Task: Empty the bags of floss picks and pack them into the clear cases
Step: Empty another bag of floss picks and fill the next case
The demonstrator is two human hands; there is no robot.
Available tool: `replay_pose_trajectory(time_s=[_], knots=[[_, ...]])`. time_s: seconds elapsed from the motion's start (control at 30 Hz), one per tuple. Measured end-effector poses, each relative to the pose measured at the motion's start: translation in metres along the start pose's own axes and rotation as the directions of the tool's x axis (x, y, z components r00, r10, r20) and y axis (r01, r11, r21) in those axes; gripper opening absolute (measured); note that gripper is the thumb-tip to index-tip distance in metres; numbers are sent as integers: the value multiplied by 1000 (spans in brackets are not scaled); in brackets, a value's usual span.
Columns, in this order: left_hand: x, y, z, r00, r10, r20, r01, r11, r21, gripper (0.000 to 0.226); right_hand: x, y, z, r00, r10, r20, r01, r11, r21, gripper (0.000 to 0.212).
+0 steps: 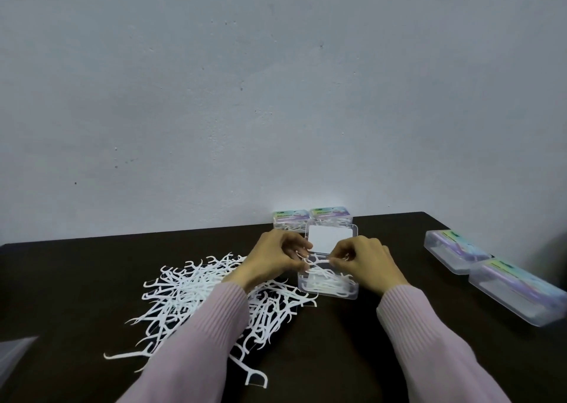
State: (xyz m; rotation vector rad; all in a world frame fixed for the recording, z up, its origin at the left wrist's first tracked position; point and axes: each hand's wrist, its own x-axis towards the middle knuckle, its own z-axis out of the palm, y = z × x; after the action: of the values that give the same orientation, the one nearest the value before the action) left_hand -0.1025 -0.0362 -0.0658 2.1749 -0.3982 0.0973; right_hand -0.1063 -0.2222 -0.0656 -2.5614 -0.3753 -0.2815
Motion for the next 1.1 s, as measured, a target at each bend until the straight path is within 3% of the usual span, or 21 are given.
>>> replay_pose_trajectory(time_s=[0.17, 0.47, 0.63, 0.83, 0.97, 1.03, 1.1], knots=[[2, -1, 11, 998, 41, -57, -39, 998, 47, 29, 0, 6, -3, 999, 47, 11, -46, 999, -10, 3], [4, -11, 16, 1000, 16, -7, -14, 985, 170, 10, -2, 3, -3, 996, 3, 84, 12, 986, -168, 9], [3, -5, 11, 999, 22, -41, -17, 993, 116, 13, -4, -5, -1, 996, -64, 59, 73, 983, -167, 11], [-18, 9, -6, 997, 82, -12, -80, 987, 137, 19, -6, -27, 4, 968, -247, 36, 247, 969, 18, 11], [-46, 12, -28, 995, 103, -10, -101, 985, 137, 17, -11, -47, 8, 921, -366, 136, 362, 931, 52, 21], [-64, 5, -38, 996, 84, -14, -80, 980, 185, 17, -14, -58, 11, 875, -413, 252, 439, 897, -55, 31], [-81, -4, -48, 999, 37, -11, -33, 967, 255, 19, -18, -64, 14, 840, -358, 409, 478, 844, -243, 50]])
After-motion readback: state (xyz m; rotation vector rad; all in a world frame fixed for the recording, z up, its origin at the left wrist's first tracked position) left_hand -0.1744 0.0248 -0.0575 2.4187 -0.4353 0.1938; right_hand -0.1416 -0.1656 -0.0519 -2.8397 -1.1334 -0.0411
